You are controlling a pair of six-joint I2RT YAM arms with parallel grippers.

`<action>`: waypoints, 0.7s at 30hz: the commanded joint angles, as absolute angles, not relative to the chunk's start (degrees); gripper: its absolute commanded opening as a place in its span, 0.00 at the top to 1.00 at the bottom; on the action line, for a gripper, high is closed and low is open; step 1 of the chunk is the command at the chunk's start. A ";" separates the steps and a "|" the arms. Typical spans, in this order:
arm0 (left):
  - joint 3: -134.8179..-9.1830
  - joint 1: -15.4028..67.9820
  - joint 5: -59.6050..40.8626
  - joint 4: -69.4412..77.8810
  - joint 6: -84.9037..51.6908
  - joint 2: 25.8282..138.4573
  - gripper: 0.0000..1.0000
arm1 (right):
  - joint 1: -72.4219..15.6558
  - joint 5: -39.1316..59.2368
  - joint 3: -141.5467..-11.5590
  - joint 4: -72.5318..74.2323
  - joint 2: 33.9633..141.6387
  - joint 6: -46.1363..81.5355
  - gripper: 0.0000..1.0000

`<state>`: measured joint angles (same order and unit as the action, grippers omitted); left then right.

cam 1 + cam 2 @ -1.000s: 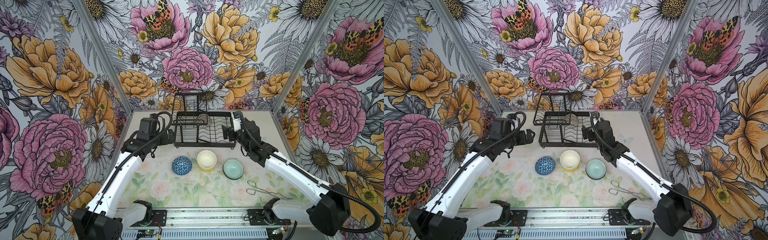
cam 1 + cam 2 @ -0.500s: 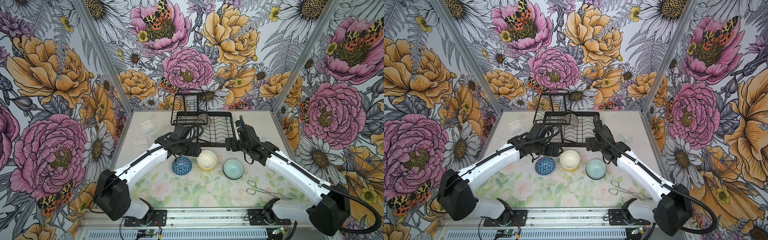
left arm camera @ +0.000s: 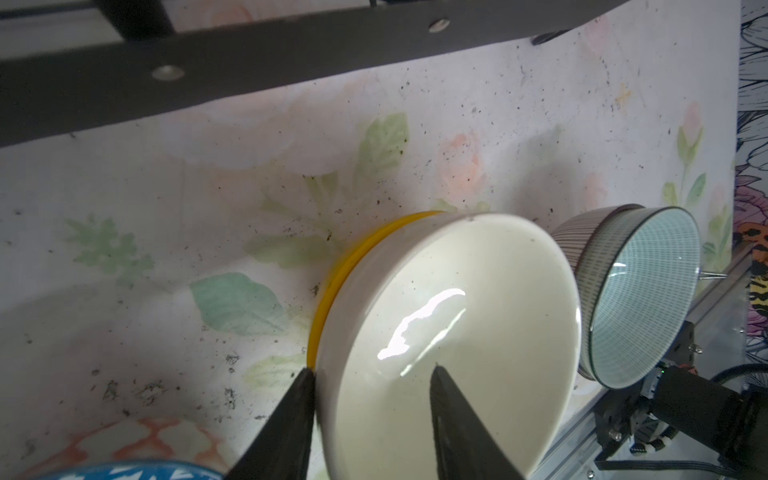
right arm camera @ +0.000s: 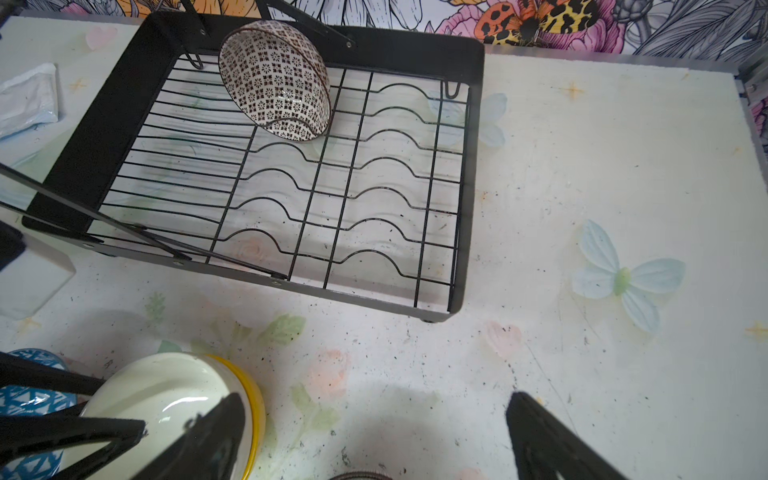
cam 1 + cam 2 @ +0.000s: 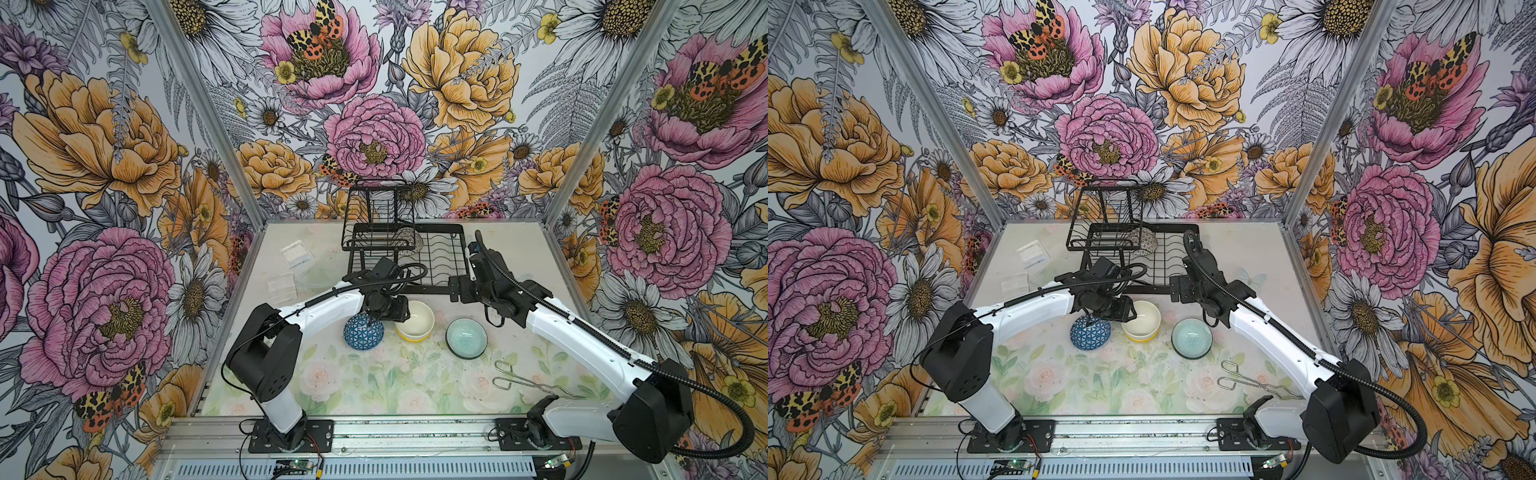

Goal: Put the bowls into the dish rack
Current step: 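Close the left gripper on the white bowl's rim while the right arm approaches, then lift the white bowl off the yellow bowl with the left gripper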

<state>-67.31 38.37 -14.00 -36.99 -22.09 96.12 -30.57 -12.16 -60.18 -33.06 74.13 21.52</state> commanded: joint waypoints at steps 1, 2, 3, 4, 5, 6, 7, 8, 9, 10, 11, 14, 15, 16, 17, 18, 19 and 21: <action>-68.90 39.02 -14.09 -35.25 -21.64 96.01 0.61 | -30.41 -12.15 -60.05 -33.22 74.45 22.48 0.00; -68.98 39.02 -13.98 -35.25 -21.68 96.11 0.64 | -30.41 -12.23 -59.94 -33.22 74.60 22.35 0.01; -68.93 39.05 -14.02 -35.33 -21.72 96.28 0.67 | -30.47 -12.38 -59.95 -33.22 74.65 22.38 0.00; -68.93 39.02 -14.09 -35.33 -21.84 96.45 0.69 | -30.41 -12.34 -59.86 -33.22 74.69 22.39 0.01; -68.91 39.02 -14.08 -35.35 -21.89 96.51 0.72 | -30.41 -12.31 -59.79 -33.22 74.69 22.26 0.01; -68.93 39.11 -13.94 -35.34 -22.03 96.50 0.74 | -30.45 -12.35 -59.72 -33.27 74.77 22.31 0.00; -68.87 39.11 -13.74 -35.33 -22.06 96.50 0.76 | -30.41 -12.39 -59.68 -33.23 74.74 22.15 0.01; -68.83 39.11 -13.59 -35.33 -22.20 96.50 0.77 | -30.41 -12.33 -59.60 -33.22 74.78 22.15 0.01; -68.90 39.11 -13.49 -35.33 -22.14 96.57 0.80 | -30.41 -12.31 -59.46 -33.15 74.74 22.15 0.01; -68.88 39.11 -13.41 -35.42 -22.07 96.67 0.83 | -30.41 -12.40 -59.33 -33.07 74.79 22.15 0.01; -69.13 39.11 -13.30 -35.65 -21.94 96.89 0.85 | -30.41 -12.48 -59.24 -33.05 74.88 22.11 0.00; -69.65 39.10 -13.12 -36.55 -21.67 97.24 0.94 | -30.41 -12.32 -59.08 -33.01 75.06 22.16 0.01; -69.70 39.11 -12.93 -36.81 -21.63 97.20 0.96 | -30.41 -12.23 -58.97 -32.90 75.05 22.21 0.01; -69.79 39.11 -12.73 -37.04 -21.56 96.97 0.98 | -30.41 -12.20 -58.94 -32.87 75.02 22.17 0.01; -69.84 39.11 -12.45 -37.31 -21.41 96.80 0.99 | -30.41 -12.13 -58.83 -32.87 74.89 22.10 0.00; -70.02 39.11 -12.15 -37.63 -21.33 96.64 1.00 | -30.41 -12.14 -58.76 -32.88 74.76 22.19 0.01; -70.18 39.12 -11.85 -37.98 -21.15 96.47 1.00 | -30.41 -12.22 -58.71 -32.87 74.79 22.15 0.01; -70.46 39.07 -11.22 -38.48 -21.00 96.16 1.00 | -30.45 -12.21 -58.62 -32.87 74.64 22.12 0.01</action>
<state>-68.01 38.79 -12.01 -38.79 -22.09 97.41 -30.57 -12.16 -59.24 -33.08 74.61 21.63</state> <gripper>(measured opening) 0.078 0.995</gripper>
